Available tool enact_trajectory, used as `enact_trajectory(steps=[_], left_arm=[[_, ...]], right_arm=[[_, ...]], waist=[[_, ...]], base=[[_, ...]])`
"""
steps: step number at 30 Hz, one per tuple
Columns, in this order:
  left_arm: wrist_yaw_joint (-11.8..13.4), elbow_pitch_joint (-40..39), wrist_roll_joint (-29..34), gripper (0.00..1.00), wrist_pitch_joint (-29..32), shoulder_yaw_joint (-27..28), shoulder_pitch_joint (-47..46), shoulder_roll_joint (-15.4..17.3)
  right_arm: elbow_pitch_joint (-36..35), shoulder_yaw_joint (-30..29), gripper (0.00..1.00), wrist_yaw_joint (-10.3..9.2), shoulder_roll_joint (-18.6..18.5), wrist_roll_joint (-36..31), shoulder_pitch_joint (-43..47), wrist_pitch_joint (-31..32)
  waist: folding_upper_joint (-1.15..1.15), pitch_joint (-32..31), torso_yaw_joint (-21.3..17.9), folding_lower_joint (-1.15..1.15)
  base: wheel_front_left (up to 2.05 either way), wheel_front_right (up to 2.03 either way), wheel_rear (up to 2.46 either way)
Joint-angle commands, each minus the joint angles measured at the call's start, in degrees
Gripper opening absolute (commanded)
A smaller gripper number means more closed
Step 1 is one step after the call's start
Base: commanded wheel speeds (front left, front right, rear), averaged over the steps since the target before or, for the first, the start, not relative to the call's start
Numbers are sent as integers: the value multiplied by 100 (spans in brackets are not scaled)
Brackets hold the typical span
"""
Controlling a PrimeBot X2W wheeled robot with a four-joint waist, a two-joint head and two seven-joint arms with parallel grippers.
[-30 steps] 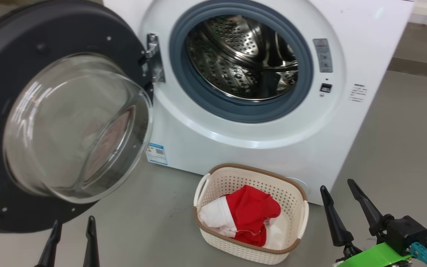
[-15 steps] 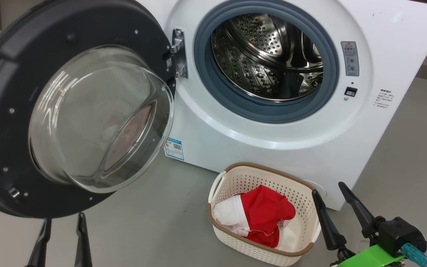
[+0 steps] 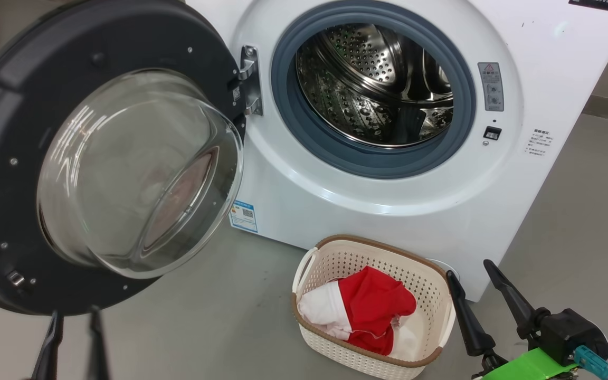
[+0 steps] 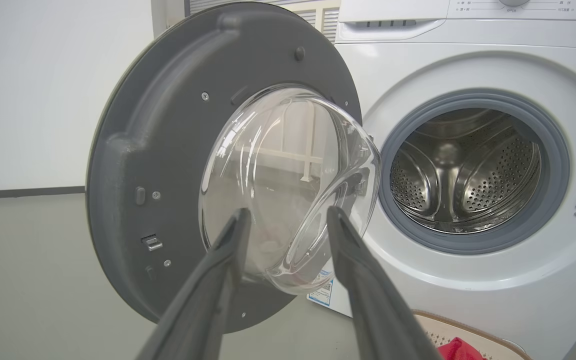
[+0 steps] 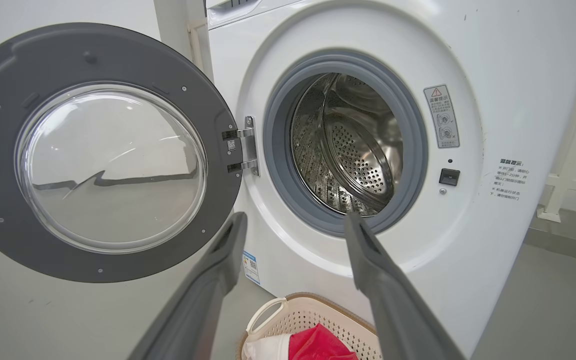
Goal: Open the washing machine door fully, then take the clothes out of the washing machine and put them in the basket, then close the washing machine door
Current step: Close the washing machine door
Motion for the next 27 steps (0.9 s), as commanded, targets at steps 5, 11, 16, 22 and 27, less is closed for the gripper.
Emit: enact_trajectory(steps=[5, 11, 16, 22, 27], left_arm=[[121, -145, 54, 0, -69, 413, -938, 380], [276, 90, -252, 0, -34, 972, -2291, 908], [372, 498, -502, 0, 49, 1368, -3216, 1383], [605, 1937, -1288, 0, 333, 1977, -4340, 1559], [692, 3167, -1527, 0, 637, 2114, -4979, 1852]], right_arm=[[-166, 67, 100, 36, -101, -2, -109, -37], [-169, 73, 100, 36, -162, -33, -95, -37], [-127, 97, 100, 36, -218, -66, -106, -37], [-82, 117, 100, 36, -270, -77, -123, -37], [-48, 169, 100, 36, -342, -81, -170, -37]], waist=[[0, -21, -38, 0], [0, -26, -154, 0], [0, 12, -324, 0], [0, 79, -454, 0], [0, 131, -497, 0]], base=[[0, 0, 0], [0, 0, 0], [0, 0, 0], [0, 0, 0], [0, 0, 0]])
